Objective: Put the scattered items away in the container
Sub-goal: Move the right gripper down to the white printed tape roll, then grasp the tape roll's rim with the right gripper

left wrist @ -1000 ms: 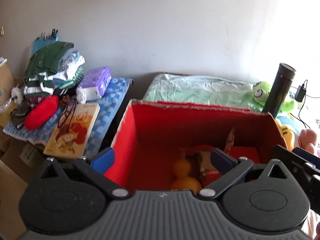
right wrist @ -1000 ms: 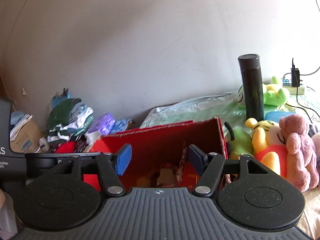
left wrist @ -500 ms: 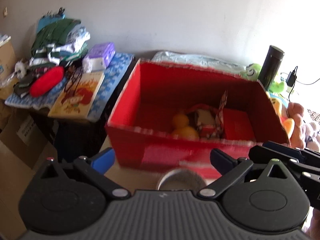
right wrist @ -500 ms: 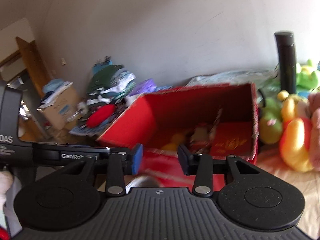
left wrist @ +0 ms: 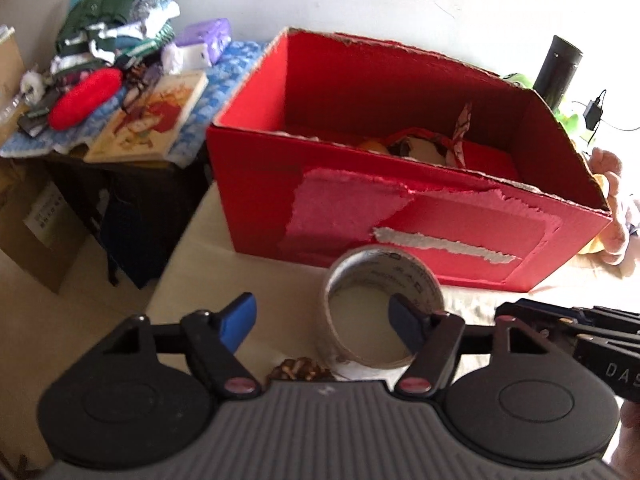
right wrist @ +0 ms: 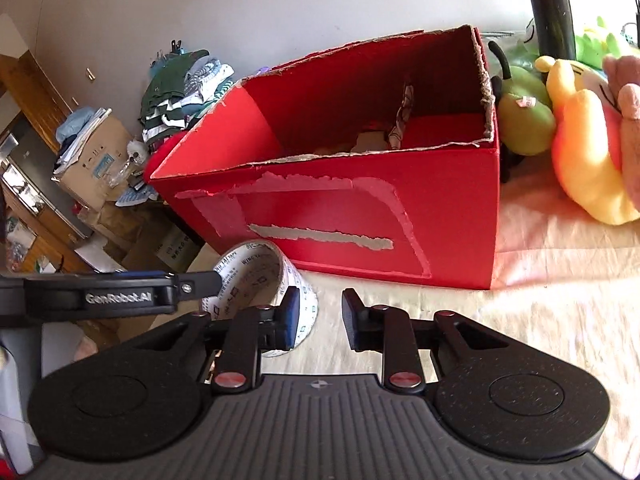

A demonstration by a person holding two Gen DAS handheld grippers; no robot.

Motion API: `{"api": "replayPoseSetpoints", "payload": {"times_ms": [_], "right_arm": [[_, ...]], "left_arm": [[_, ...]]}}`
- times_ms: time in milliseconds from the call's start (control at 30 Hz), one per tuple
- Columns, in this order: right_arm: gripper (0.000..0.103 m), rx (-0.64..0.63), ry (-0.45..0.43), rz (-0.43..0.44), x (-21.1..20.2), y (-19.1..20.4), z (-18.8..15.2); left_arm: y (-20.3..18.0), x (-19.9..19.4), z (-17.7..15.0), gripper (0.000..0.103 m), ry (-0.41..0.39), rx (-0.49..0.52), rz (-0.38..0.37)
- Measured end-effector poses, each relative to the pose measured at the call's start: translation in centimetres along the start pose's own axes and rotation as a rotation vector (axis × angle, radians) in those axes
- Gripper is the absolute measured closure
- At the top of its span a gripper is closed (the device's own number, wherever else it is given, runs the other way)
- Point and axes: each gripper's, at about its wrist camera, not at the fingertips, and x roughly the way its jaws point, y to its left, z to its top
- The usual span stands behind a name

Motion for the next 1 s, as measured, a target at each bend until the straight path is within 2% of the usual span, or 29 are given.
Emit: {"api": "replayPoseSetpoints", "payload": {"times_ms": [67,133,300,433,700,833,1000], "right_arm": [[0.076,0.006,0.006,0.006,0.1,0.0,0.0],[0.075,0.006,0.013,0.005,0.3,0.1,-0.2],[0.075,0.036,0.029,0.009,1.2,0.1,0.1],[0.075,0.059,0.063,0.03,2.3,0.3,0.6],[0.075,0.044,0.139,0.009,4.8,1.1,1.4],[0.08,0.077,0.2,-0.012,6.1,0.6,1.5],[0.083,0.082,0.198,-0.049,5.2,-0.4,1.6]], "left_arm": [[-0.2,0.6,0.1,0.037,0.016,0.014,-0.008],[-0.1,1.4,0.4,0.05,0.033,0.013,-0.013],[0.5,2.8,0.6,0.062,0.057,-0.021,-0.069],[0.3,3.9,0.6,0.077,0.088,0.003,-0.079],[0.8,5.0,0.8,0.087,0.124,0.024,-0.094],[0.4,5.0,1.0,0.087,0.127,0.068,-0.092],[-1.5,4.8,0.8,0.087,0.145,0.133,-0.127]]}}
